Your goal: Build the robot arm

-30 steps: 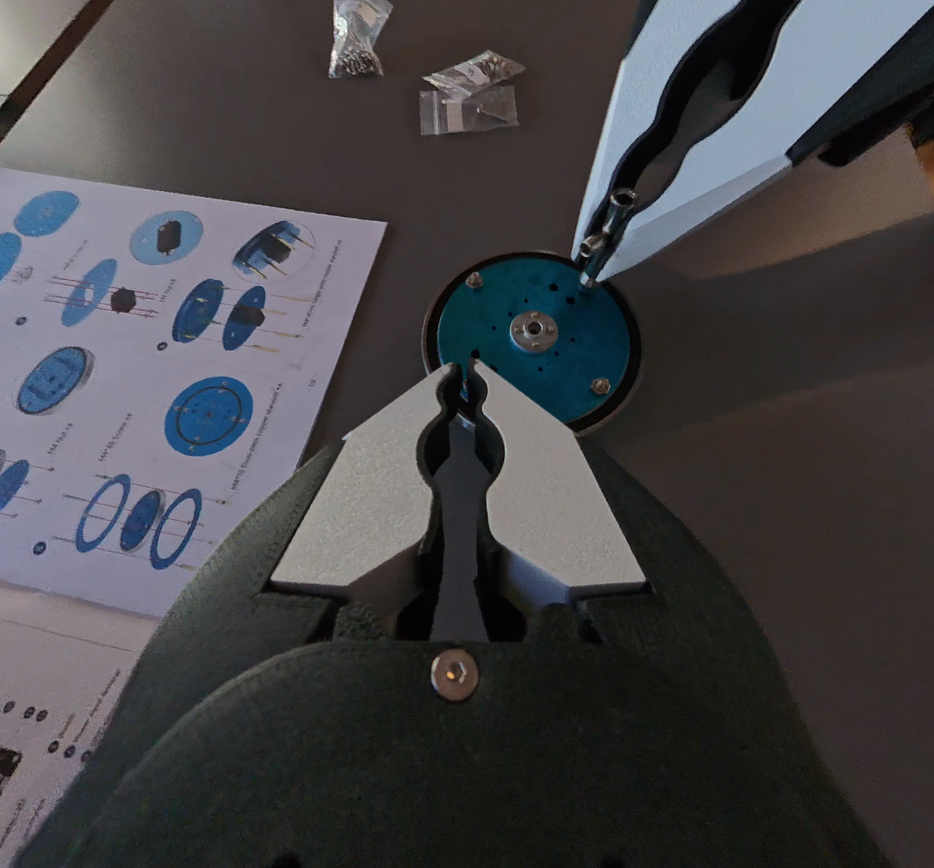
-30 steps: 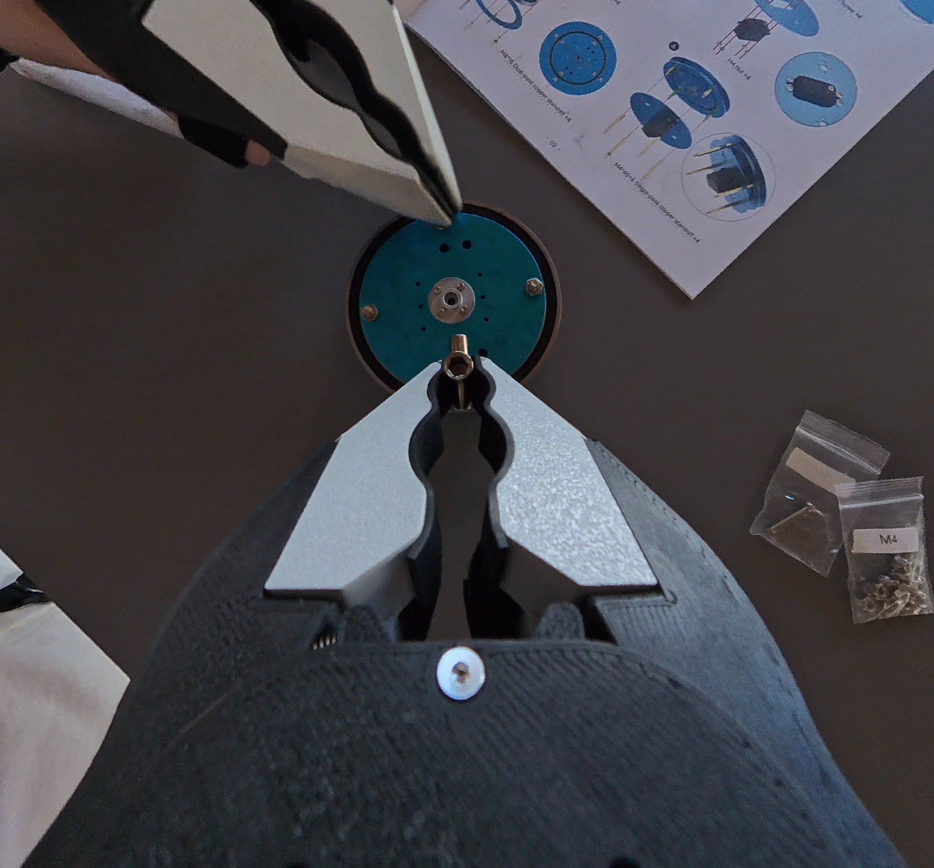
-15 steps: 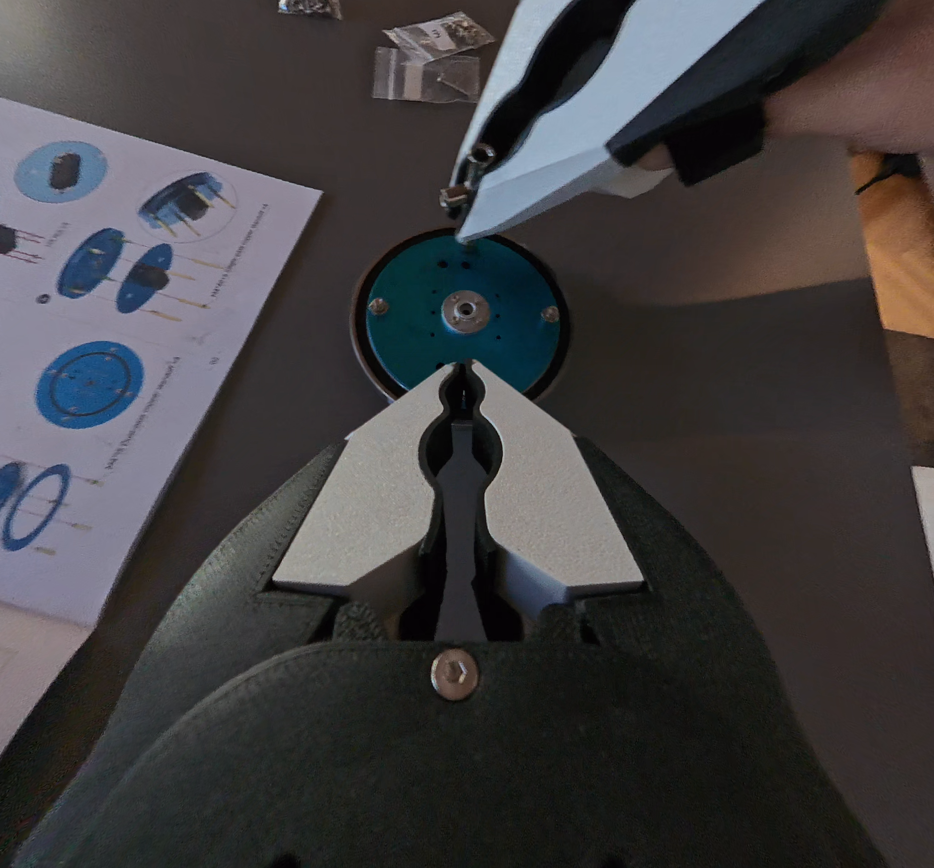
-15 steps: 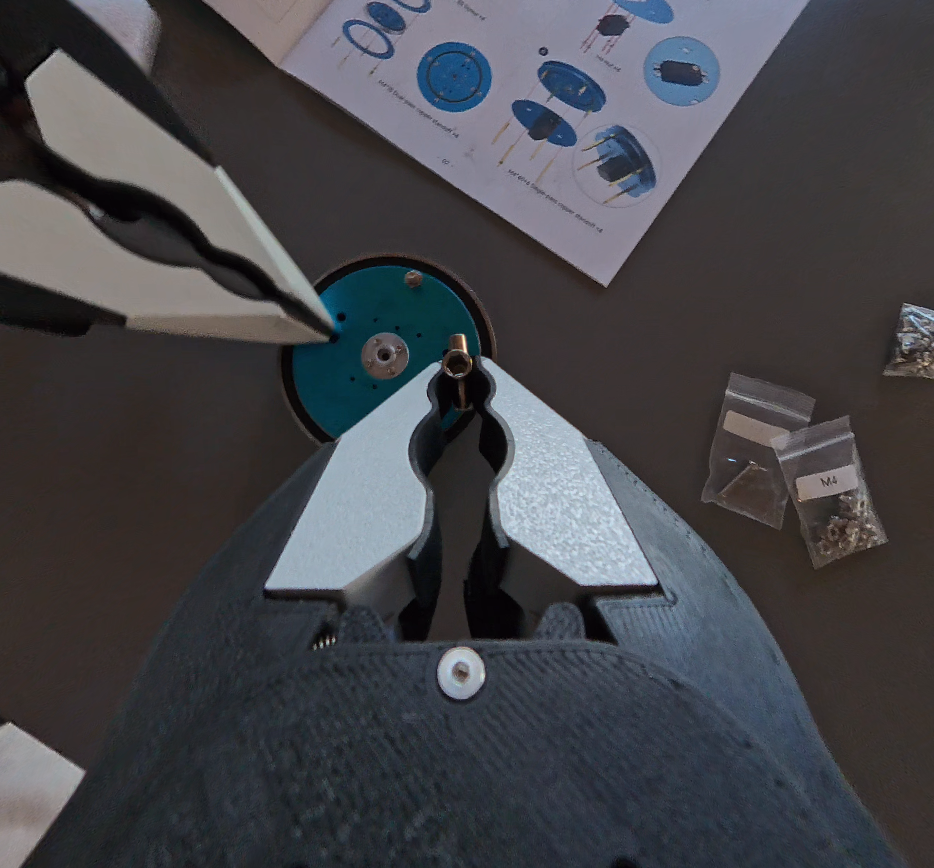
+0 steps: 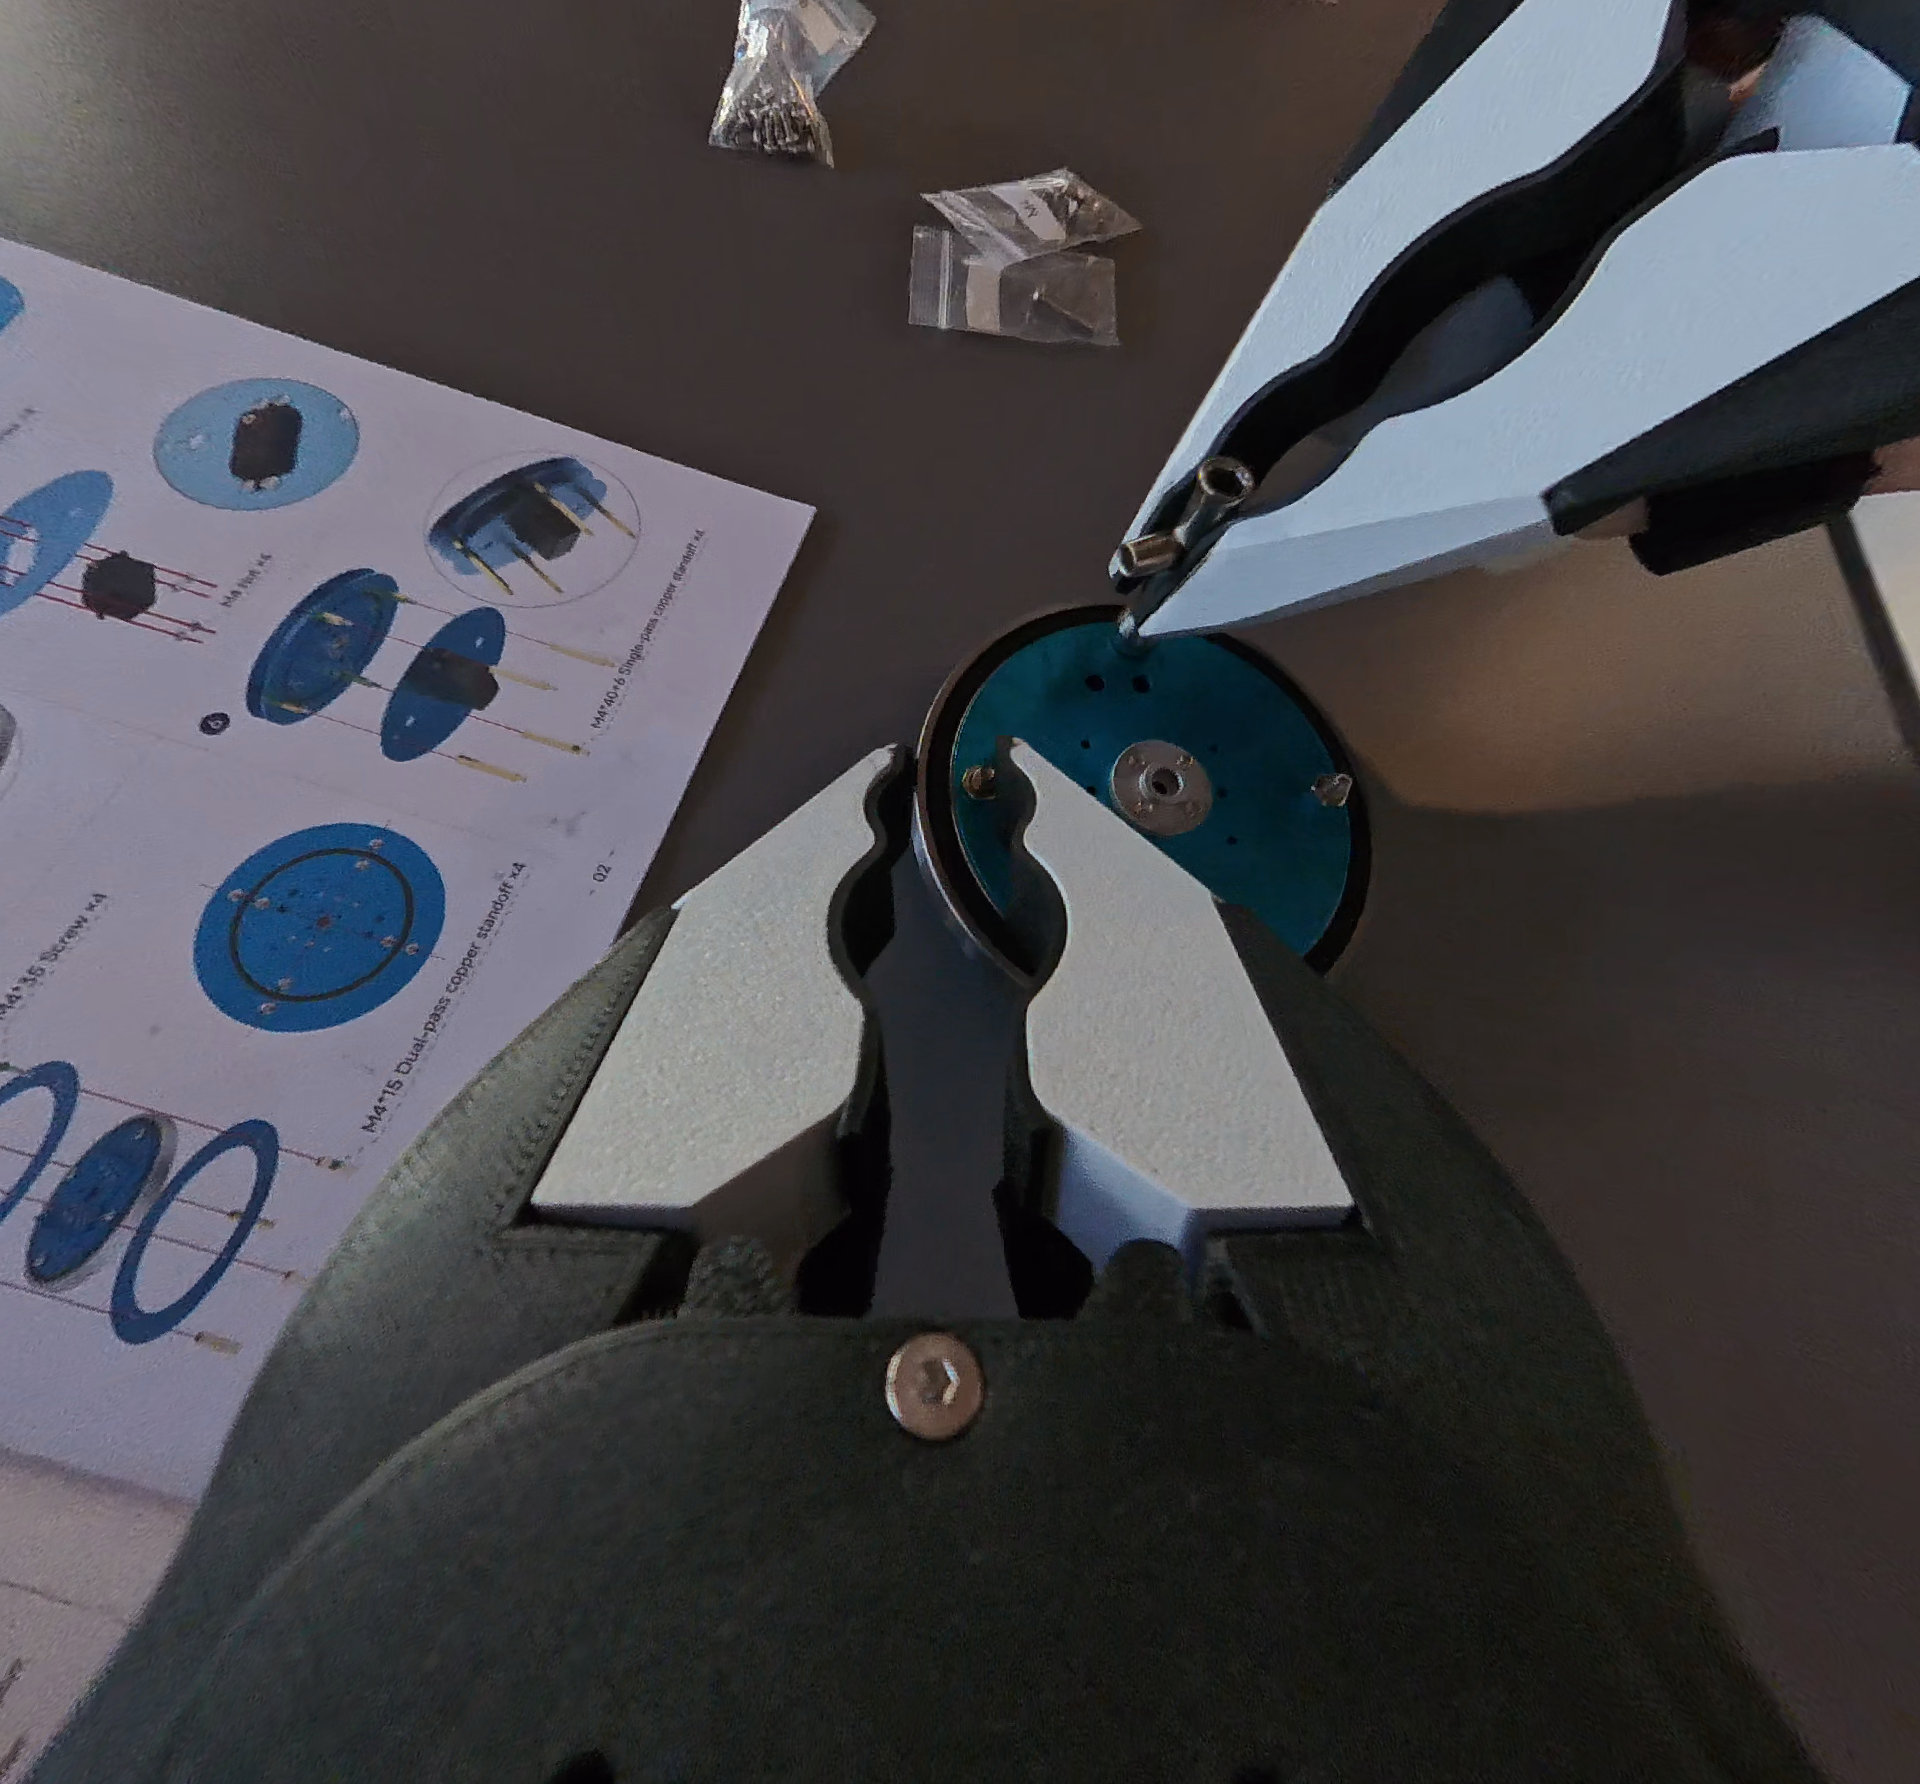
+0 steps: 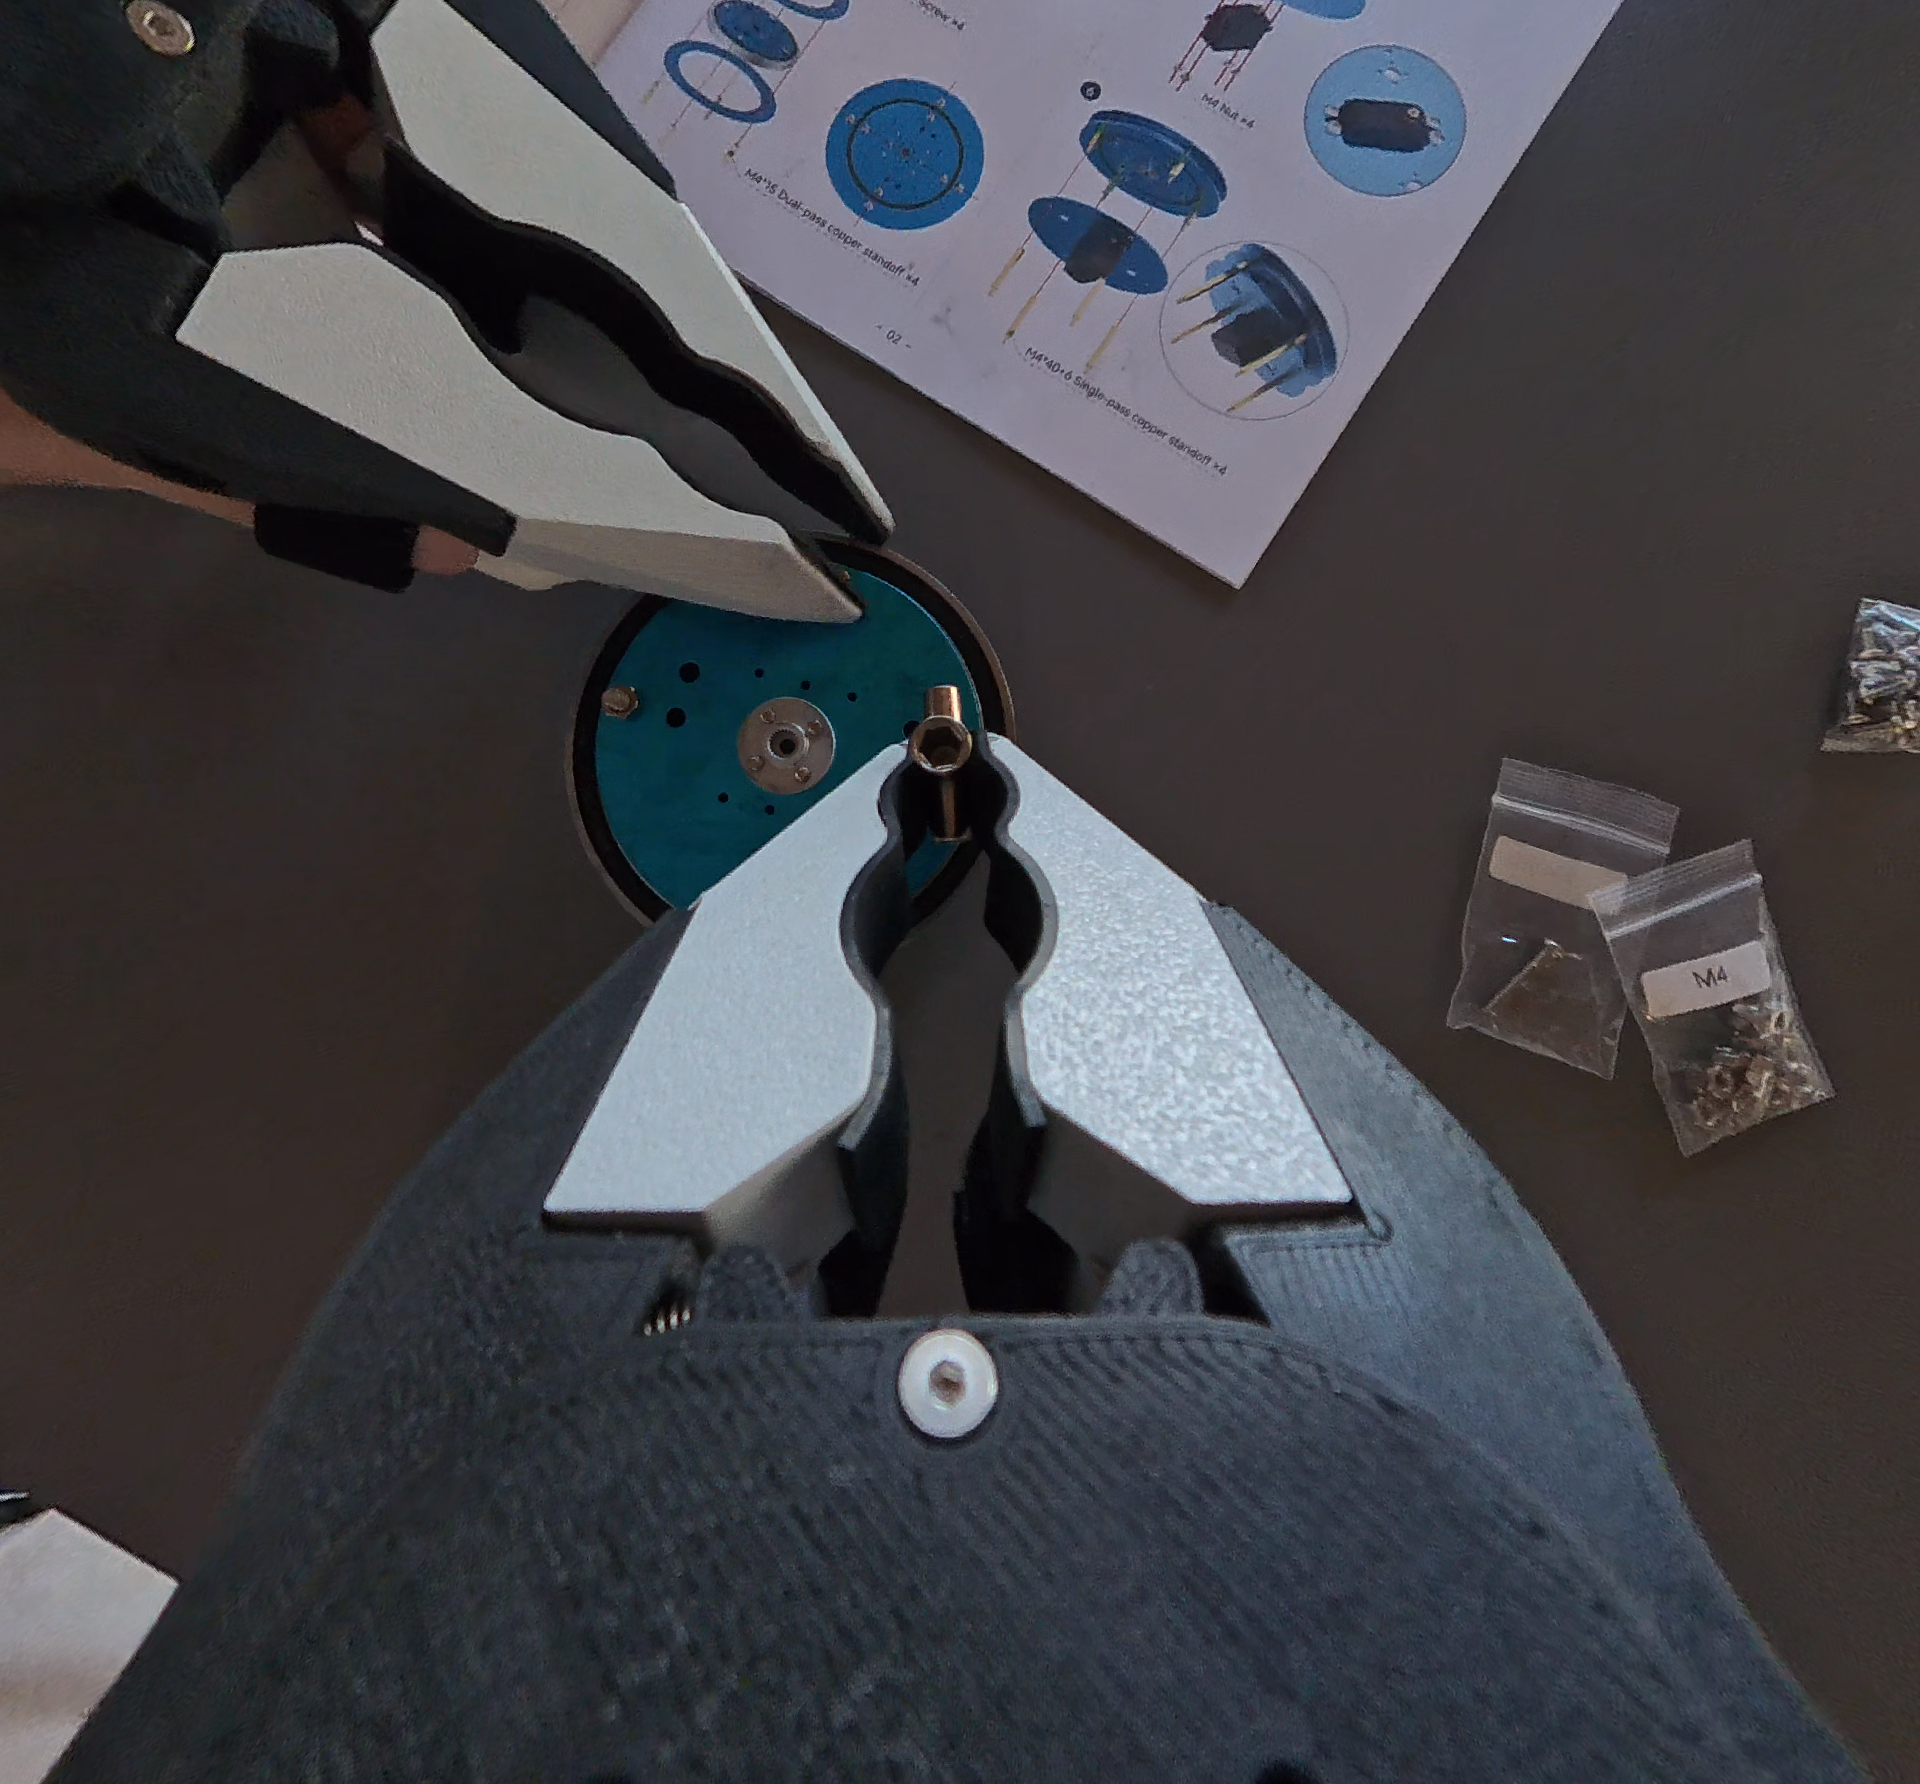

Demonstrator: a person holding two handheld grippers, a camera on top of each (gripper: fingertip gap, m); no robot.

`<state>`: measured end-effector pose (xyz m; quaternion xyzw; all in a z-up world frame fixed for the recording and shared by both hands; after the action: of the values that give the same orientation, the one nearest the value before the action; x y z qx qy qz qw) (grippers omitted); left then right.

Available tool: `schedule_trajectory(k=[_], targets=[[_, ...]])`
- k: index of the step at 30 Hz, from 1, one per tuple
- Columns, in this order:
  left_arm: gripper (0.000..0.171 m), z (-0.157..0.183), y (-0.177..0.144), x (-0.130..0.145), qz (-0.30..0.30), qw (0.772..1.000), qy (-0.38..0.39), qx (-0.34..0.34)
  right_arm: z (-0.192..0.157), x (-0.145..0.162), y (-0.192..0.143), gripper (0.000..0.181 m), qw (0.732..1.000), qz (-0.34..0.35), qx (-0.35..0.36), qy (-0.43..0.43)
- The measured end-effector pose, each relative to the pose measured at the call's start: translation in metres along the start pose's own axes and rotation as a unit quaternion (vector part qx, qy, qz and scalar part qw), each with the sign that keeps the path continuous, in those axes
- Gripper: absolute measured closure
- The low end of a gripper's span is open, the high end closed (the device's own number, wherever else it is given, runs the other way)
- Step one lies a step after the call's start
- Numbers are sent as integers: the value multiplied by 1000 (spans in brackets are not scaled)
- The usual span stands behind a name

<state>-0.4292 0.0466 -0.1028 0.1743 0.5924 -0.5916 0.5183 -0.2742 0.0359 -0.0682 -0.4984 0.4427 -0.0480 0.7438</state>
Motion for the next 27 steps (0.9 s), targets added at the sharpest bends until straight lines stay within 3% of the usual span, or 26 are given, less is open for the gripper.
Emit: schedule_trajectory(k=[9, 16, 18, 24, 27], targets=[[165, 29, -7, 5, -25, 992, 13, -125, -5, -12, 9, 174, 1000, -1, 22, 14], [162, 16, -12, 9, 18, 999, -12, -38, -6, -15, 10, 174, 1000, -6, 18, -1], [168, 15, -12, 12, 25, 999, 2, -45, -4, -15, 11, 174, 1000, -4, 9, 9], [171, 28, -11, 15, 58, 992, -81, -77, -4, -17, 15, 174, 999, 7, 15, 43], [171, 38, -7, 17, 71, 989, -119, -59, -4, -19, 17, 174, 999, 9, 16, 50]])
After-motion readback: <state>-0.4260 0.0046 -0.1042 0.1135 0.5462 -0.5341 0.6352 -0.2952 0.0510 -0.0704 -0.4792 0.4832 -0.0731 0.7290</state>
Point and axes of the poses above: each gripper's, where its closed fingertips meet, y out along the fingers, x out of its underside, z = x × y across the jaws, the point moved 10 cm from there along -y, back along the fingers, and after that the axes turned 9 degrees about x, right-handed, at the moved point
